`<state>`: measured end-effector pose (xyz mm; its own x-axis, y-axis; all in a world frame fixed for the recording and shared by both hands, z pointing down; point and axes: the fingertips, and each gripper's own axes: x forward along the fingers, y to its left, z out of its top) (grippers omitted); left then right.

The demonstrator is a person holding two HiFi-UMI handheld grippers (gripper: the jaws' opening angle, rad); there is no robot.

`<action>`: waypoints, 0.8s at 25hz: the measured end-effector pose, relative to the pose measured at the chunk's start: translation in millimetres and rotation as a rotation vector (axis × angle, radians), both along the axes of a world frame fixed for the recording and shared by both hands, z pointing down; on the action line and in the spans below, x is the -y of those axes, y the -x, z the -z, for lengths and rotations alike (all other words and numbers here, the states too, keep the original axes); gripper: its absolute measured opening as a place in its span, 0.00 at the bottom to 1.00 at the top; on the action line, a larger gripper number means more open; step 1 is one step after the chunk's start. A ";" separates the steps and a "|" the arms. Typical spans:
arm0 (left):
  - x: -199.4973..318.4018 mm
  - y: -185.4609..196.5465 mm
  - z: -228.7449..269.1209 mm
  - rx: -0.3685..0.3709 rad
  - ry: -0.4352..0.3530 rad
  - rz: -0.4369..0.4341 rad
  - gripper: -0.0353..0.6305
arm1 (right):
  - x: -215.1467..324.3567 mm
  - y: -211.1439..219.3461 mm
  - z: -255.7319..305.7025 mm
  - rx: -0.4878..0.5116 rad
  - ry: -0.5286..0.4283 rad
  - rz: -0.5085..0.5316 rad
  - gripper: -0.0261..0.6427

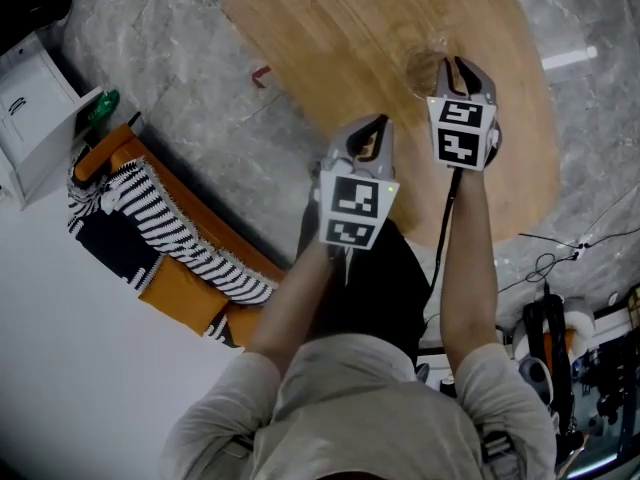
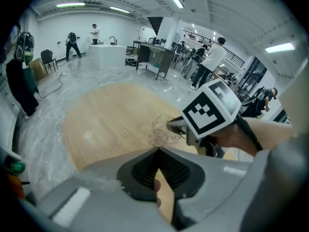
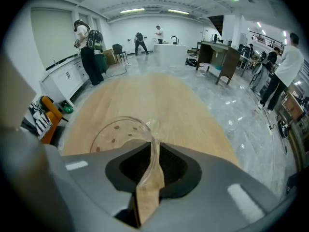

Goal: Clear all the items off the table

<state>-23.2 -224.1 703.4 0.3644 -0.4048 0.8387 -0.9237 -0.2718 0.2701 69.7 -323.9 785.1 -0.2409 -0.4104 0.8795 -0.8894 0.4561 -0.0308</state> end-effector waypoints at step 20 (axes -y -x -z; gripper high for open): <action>-18.2 0.4 -0.2 -0.003 -0.009 -0.012 0.08 | -21.3 -2.7 -1.0 -0.066 -0.052 0.093 0.10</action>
<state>-23.7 -205.9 703.7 0.3719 -0.4079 0.8339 -0.9195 -0.2848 0.2708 72.3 -302.6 786.1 -0.2225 -0.4345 0.8728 -0.8426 0.5360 0.0520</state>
